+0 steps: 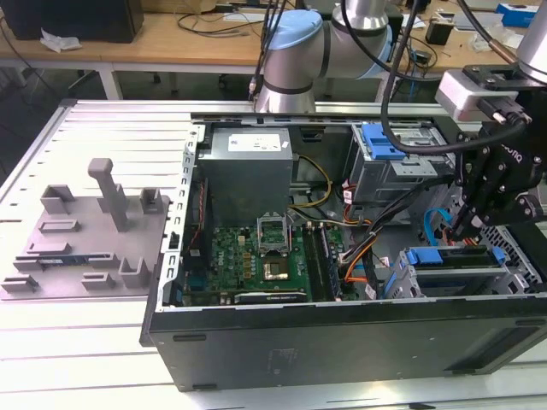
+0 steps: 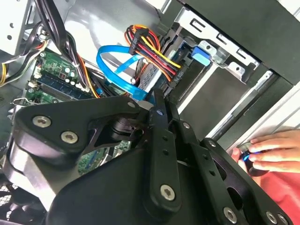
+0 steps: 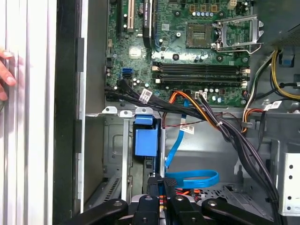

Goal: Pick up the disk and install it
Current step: 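Insert the second disk wire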

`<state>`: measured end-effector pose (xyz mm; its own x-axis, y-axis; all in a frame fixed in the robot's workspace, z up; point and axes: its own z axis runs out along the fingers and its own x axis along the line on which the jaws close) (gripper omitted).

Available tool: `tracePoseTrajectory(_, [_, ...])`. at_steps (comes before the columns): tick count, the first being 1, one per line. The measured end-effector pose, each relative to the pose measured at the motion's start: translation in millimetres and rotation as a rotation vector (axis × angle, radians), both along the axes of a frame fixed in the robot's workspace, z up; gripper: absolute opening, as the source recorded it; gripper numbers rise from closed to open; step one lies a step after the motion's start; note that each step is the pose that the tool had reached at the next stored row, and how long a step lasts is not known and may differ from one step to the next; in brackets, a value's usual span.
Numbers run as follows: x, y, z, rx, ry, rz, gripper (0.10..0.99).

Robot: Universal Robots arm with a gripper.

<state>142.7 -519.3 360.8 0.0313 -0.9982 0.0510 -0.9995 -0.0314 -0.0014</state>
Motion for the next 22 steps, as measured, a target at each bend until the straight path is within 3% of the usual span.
tracePoseTrajectory(6, [0.0, -1.9, 0.0, 0.002, -0.0006, 0.000, 0.161])
tracePoseTrajectory(7, [0.0, -3.4, 0.1, 0.010, -0.0006, 0.000, 0.161])
tracePoseTrajectory(10, [0.0, -11.3, 0.0, 0.062, -0.0008, 0.000, 0.161])
tracePoseTrajectory(11, [0.0, -13.8, 0.0, 0.068, -0.0008, 0.000, 0.161])
tracePoseTrajectory(22, [4.3, -19.4, 0.0, 0.070, -0.0008, 0.000, 0.161])
